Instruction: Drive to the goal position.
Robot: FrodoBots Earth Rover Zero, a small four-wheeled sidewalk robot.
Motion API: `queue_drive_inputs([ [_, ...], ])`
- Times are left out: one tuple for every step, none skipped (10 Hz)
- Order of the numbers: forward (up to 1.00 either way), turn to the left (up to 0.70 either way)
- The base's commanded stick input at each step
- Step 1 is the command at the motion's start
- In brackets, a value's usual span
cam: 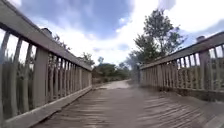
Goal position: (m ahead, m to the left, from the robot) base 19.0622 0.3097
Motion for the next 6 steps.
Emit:
queue_drive_inputs([
  [0.45,0.00],
  [0.45,0.00],
  [0.45,0.00],
  [0.45,0.00],
  [0.45,0.00],
  [0.45,0.00],
])
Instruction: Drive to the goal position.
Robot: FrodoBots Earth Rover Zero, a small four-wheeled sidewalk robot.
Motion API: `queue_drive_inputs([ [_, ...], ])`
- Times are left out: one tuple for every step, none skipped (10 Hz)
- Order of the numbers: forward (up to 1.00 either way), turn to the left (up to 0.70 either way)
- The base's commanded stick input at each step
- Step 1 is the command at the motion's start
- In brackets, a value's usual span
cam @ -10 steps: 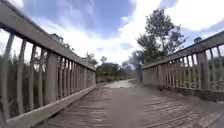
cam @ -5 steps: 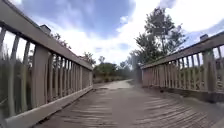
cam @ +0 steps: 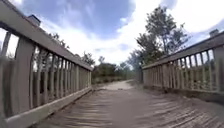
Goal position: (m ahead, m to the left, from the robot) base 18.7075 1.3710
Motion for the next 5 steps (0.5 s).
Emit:
queue_drive_inputs([
  [0.45,0.00],
  [0.45,0.00],
  [0.45,0.00],
  [0.45,0.00],
  [0.45,0.00],
])
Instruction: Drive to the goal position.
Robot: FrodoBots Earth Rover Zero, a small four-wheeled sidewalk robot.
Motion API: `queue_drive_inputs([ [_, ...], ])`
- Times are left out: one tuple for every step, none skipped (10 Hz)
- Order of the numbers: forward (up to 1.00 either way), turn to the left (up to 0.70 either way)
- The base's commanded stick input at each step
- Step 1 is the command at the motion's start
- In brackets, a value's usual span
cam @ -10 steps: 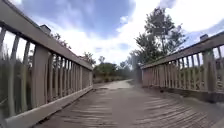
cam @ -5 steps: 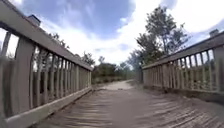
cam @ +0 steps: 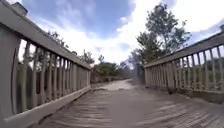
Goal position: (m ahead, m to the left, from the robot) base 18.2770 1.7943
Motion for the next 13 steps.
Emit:
queue_drive_inputs([
  [0.45,0.00],
  [0.45,0.00],
  [0.45,0.00],
  [0.45,0.00],
  [0.45,0.00],
  [0.45,0.00],
  [0.45,0.00],
  [0.45,0.00],
  [0.45,0.00],
  [0.45,0.00],
  [0.45,0.00],
  [0.45,0.00],
  [0.45,0.00],
])
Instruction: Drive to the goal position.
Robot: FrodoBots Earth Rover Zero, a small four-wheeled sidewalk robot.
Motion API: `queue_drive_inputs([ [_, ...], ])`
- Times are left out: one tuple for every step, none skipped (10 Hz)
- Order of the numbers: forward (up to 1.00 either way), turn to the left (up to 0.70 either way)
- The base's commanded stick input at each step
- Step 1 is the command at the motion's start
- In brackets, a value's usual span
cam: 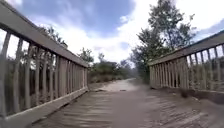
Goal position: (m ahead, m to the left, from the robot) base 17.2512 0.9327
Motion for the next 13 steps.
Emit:
queue_drive_inputs([
  [0.45,0.00],
  [0.45,0.00],
  [0.45,0.00],
  [0.45,0.00],
  [0.45,0.00],
  [0.45,0.00],
  [0.45,0.00],
  [0.45,0.00],
  [0.45,0.00],
  [0.45,0.00],
  [0.45,0.00],
  [0.45,0.00],
  [0.45,0.00],
])
